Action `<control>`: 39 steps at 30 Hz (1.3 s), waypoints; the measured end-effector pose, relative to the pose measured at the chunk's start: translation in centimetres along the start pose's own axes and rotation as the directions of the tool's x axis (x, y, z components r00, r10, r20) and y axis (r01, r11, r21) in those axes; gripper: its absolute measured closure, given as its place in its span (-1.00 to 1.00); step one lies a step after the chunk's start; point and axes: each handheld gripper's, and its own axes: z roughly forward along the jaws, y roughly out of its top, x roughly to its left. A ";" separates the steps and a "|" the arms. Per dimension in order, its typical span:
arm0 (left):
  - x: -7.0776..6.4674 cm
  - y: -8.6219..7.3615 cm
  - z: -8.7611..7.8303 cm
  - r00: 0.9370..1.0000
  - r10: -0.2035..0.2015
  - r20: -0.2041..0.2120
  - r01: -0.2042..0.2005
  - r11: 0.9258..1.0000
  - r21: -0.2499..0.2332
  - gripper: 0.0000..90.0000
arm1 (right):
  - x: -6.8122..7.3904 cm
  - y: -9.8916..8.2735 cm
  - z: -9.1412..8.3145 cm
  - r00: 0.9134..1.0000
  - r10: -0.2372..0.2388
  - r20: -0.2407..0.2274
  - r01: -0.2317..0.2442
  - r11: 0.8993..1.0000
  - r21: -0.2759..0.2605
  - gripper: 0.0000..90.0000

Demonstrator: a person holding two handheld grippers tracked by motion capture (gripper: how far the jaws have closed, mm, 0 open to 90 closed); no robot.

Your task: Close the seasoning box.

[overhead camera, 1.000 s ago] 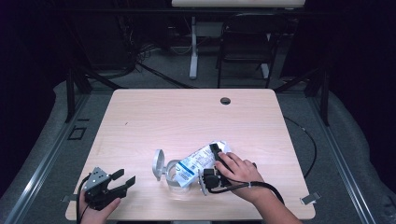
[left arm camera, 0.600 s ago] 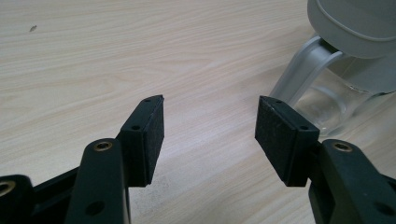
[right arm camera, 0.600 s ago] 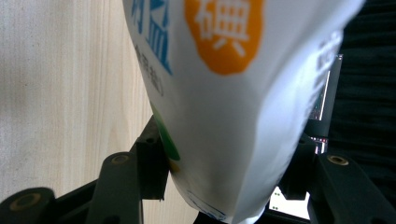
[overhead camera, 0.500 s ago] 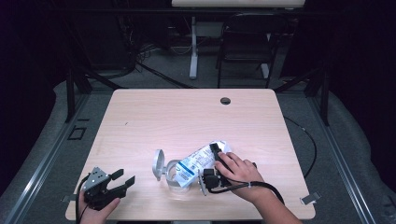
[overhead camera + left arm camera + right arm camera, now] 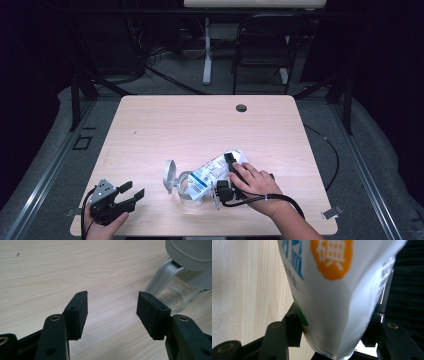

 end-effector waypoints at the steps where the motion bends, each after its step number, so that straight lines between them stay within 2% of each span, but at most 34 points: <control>1: 0.0 0.0 0.0 1.000 0.000 0.000 0.000 1.000 0.000 -0.05 | 0.0 0.0 0.0 1.000 -0.001 0.002 0.001 1.000 -0.005 0.04; 7: 0.0 0.0 -0.1 1.000 0.002 -0.002 -0.002 1.000 0.000 -0.05 | 0.0 0.1 0.0 1.000 -0.008 0.013 0.009 1.000 -0.009 0.04; 13: 0.0 0.0 -0.1 1.000 0.000 -0.003 0.000 1.000 -0.011 -0.05 | 0.0 0.4 -0.2 0.999 -0.038 0.026 0.038 0.999 -0.002 0.05; 15: 0.0 0.0 -0.1 1.000 -0.001 0.000 0.001 1.000 -0.010 -0.05 | 0.0 0.5 -0.2 0.999 -0.033 0.022 0.033 0.999 -0.014 0.05; 17: 0.0 0.0 -0.1 1.000 0.002 0.000 -0.002 1.000 -0.004 -0.05 | 0.0 0.6 -0.3 0.999 -0.041 0.027 0.041 0.999 -0.012 0.05; 18: 0.0 0.0 -0.1 1.000 0.005 0.001 -0.005 1.000 -0.004 -0.05 | -0.1 0.7 -0.4 0.998 -0.057 0.029 0.057 0.998 0.005 0.05; 25: 0.0 0.0 -0.1 1.000 0.001 0.000 -0.001 1.000 -0.012 -0.05 | -0.1 0.8 -0.4 0.998 -0.061 0.035 0.062 0.998 -0.013 0.06; 36: 0.0 -0.1 -0.2 1.000 0.001 0.001 -0.001 1.000 -0.005 -0.05 | -0.3 1.0 -0.6 0.995 -0.091 0.040 0.091 0.996 0.005 0.06; 37: 0.0 -0.1 -0.2 1.000 0.000 0.002 0.000 1.000 -0.006 -0.05 | -0.2 1.0 -0.4 0.996 -0.082 0.044 0.082 0.997 -0.007 0.06; 38: 0.0 0.0 -0.2 1.000 -0.002 0.002 0.002 1.000 -0.009 -0.05 | -0.4 1.1 -0.7 0.994 -0.104 0.044 0.103 0.995 0.017 0.06; 39: 0.0 0.0 -0.2 1.000 -0.003 0.001 0.003 1.000 -0.010 -0.05 | -0.3 1.1 -0.6 0.994 -0.102 0.044 0.102 0.995 0.011 0.06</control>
